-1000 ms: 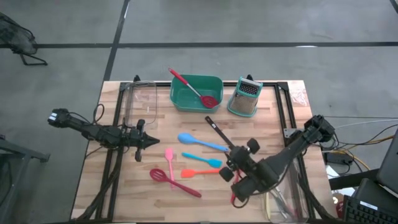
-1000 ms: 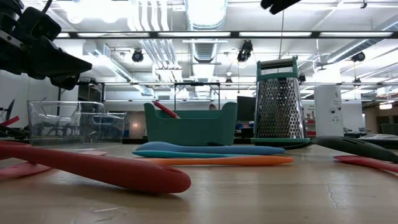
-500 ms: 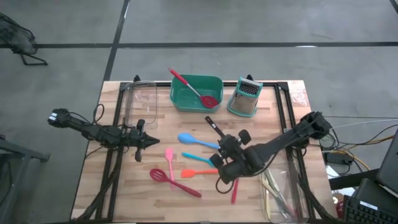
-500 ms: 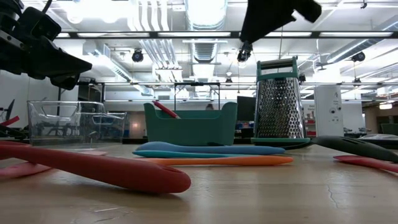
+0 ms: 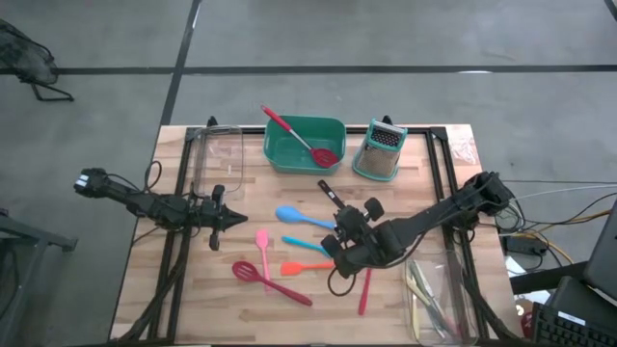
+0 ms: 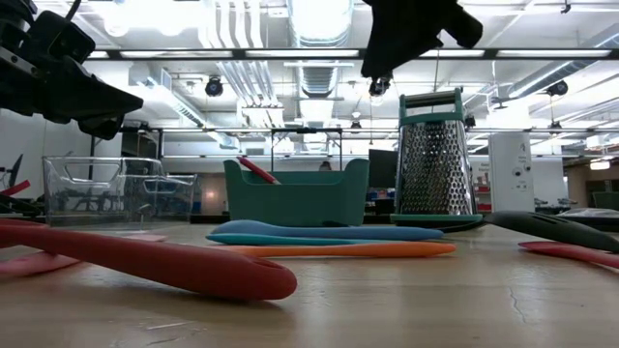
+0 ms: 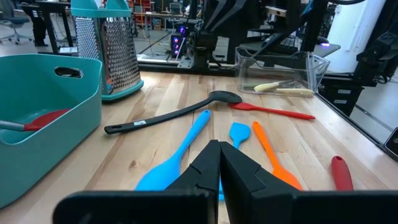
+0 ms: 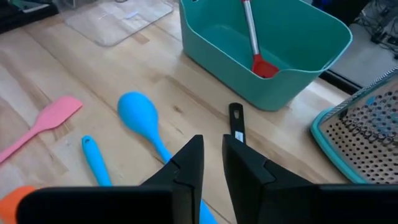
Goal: Pick & Place Kitchen Items
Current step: Put the black serving spoon into the green bin
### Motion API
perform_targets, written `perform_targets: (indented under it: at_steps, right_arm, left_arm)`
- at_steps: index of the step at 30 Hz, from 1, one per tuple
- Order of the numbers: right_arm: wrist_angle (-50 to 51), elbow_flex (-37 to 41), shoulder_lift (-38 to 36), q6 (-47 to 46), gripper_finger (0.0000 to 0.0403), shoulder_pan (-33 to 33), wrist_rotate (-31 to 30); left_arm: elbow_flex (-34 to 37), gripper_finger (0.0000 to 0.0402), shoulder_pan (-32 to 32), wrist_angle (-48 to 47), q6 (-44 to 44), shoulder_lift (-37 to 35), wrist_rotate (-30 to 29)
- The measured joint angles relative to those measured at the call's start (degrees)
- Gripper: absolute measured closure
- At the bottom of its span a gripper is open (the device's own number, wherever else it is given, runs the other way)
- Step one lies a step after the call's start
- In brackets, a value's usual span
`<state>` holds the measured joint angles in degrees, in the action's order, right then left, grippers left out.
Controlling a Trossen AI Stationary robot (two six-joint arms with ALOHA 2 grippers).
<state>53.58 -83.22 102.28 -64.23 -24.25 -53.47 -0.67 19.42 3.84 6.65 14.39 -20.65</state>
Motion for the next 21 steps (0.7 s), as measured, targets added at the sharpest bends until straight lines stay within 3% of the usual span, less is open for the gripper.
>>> perform_targets:
  at_steps: [21]
  right_arm:
    - [-0.33, 0.00, 0.00, -0.07, 0.0308, -0.08, 2.49]
  left_arm:
    - [0.00, 0.0390, 0.00, 0.00, -0.02, 0.00, 0.00]
